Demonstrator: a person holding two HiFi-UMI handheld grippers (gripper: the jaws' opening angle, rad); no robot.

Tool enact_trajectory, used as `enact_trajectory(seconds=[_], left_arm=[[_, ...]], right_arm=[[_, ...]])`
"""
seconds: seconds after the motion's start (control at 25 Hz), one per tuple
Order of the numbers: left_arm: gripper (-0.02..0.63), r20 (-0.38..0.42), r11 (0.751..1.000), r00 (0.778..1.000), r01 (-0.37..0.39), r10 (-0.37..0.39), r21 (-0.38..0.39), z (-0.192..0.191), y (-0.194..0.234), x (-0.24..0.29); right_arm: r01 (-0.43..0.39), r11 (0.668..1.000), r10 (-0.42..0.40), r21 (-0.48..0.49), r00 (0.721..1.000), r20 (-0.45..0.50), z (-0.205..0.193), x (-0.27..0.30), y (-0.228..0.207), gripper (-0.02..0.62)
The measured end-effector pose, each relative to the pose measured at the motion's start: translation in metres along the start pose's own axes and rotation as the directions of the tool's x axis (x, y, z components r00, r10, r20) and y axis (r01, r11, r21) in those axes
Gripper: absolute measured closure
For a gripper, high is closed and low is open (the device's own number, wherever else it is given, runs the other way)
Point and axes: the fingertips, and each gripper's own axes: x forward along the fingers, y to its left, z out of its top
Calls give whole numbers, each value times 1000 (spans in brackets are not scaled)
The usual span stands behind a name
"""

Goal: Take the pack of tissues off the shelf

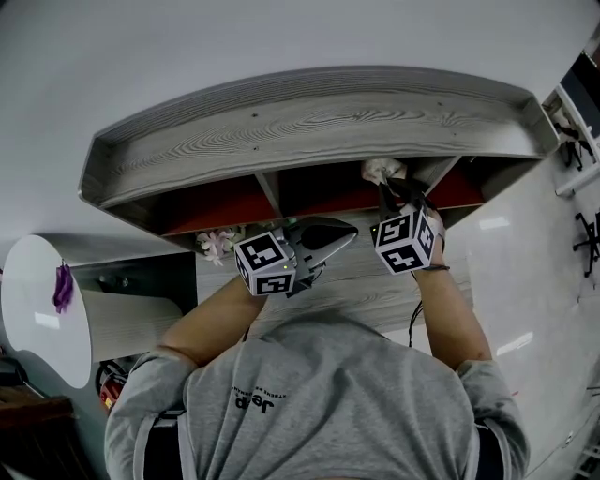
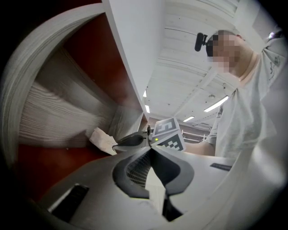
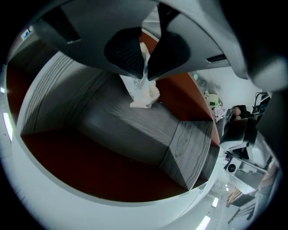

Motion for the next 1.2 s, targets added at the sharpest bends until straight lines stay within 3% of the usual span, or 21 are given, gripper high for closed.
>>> enact_trajectory(seconds=[0.52,0.96,1.2], left_arm=[[583,33,997,996,-80,80,3,-2,-2,-35],[583,58,988,986,-154,155,-19,-24,-20,-63],[583,69,971,969,-237,239,-34,-42,-33,-78]], right_arm=[[-72,997,73,-21,995,71,20,-38,25,546],[-166,985,170,-52,982,77,8,-61,74,546],[-246,965,254,-95,963,85,-4,-72,102,546]])
